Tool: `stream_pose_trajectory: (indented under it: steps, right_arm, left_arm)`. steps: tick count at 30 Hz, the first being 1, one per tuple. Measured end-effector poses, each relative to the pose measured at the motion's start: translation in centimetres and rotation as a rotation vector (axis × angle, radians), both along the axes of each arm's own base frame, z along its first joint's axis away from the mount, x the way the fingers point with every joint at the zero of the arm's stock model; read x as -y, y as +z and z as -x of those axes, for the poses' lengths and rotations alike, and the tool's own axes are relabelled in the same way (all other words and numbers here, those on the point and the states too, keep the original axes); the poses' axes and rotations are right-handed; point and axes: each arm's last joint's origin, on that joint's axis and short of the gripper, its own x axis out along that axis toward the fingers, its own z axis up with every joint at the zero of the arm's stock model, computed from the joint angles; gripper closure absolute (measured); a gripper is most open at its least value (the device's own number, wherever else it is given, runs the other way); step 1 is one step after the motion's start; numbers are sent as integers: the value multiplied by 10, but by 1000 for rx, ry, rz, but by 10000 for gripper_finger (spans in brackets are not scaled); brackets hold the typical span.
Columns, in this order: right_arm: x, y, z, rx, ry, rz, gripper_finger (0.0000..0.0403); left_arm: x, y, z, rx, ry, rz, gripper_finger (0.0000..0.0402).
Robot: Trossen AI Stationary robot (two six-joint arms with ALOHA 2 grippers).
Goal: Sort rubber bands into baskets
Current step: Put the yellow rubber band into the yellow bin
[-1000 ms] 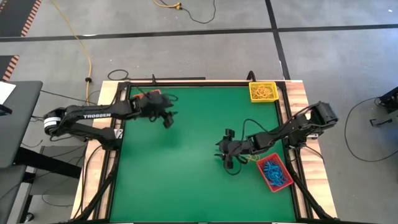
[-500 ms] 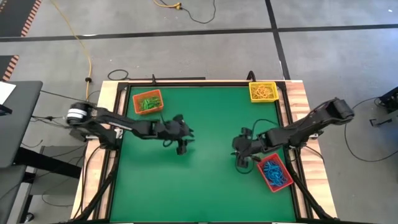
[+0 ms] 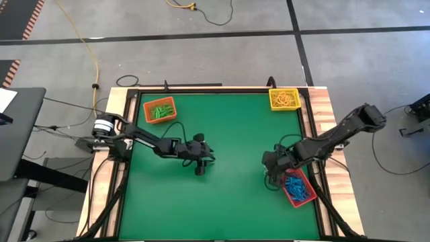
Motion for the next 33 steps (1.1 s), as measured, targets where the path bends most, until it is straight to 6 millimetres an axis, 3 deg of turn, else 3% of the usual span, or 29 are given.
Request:
stream_pose_trajectory:
  steps: [13,18,22,33]
  right_arm:
    - [-10,-38,-11,-184,-15,32,223]
    - [-10,-42,-12,-212,-8,60,299]
    - [-11,-36,-16,-198,31,88,383]
    - [-21,13,-38,57,118,153,392]
  left_arm:
    - [4,0,0,0,-36,-32,200]
    - [4,0,0,0,-37,-31,200]
    - [4,1,0,5,-32,-25,200]
    - [5,8,-6,105,-50,20,200]
